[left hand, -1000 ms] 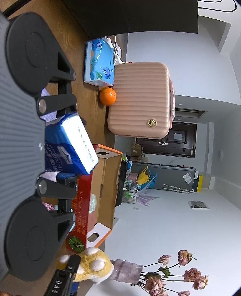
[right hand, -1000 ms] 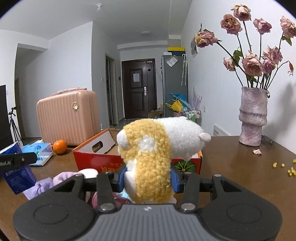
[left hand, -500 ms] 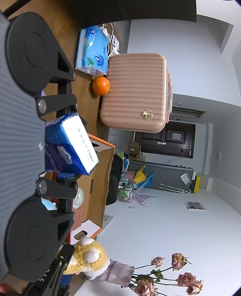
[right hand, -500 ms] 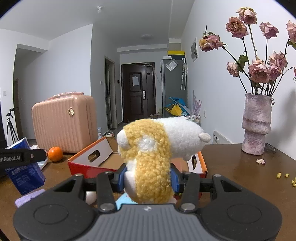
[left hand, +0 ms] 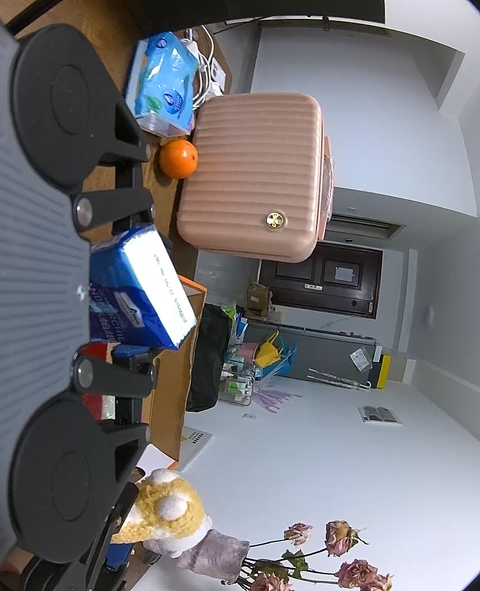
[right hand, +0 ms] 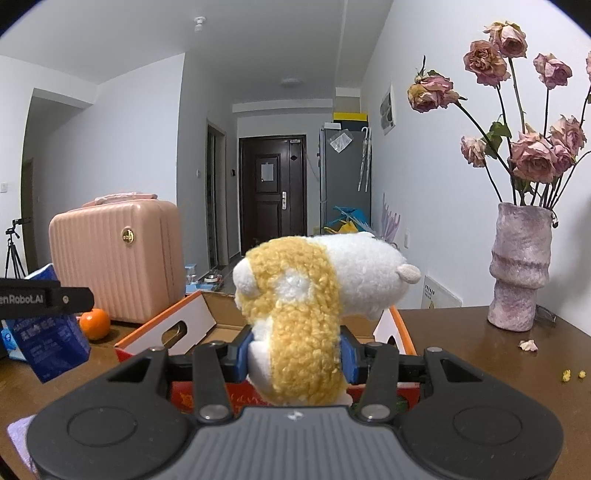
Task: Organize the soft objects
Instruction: 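Carry the plush toy in the right tool and the handkerchief box in the left tool over the cardboard box, then open both tools to drop the plush toy and handkerchief box into the box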
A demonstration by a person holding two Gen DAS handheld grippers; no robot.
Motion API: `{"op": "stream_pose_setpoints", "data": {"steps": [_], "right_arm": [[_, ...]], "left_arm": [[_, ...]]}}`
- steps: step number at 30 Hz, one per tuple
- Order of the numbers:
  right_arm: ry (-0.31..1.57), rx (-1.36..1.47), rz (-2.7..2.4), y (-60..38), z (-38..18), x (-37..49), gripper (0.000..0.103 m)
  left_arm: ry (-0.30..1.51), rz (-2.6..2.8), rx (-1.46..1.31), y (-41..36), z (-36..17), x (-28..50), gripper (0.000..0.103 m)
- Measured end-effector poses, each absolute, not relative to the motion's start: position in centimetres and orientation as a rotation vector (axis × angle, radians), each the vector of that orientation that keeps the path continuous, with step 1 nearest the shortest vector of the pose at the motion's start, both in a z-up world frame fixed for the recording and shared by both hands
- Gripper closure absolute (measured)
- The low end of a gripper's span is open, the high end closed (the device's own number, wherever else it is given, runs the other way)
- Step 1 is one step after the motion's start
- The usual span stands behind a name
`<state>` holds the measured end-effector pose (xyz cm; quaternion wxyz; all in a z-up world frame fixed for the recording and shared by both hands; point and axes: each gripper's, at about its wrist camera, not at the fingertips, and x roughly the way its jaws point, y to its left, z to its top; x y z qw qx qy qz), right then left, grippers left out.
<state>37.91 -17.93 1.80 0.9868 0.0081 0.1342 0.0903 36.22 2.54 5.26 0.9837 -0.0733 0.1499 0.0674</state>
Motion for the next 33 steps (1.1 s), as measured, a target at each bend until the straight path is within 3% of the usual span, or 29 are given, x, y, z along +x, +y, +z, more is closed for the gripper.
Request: {"op": "stream_pose_setpoints", "data": {"steps": [33], "right_arm": [[0.325, -0.078, 0.201, -15.5, 2.4, 47.6, 0.057]], "left_arm": [[0.317, 0.151, -0.097, 2.5, 5.5, 45.2, 0.054]]}}
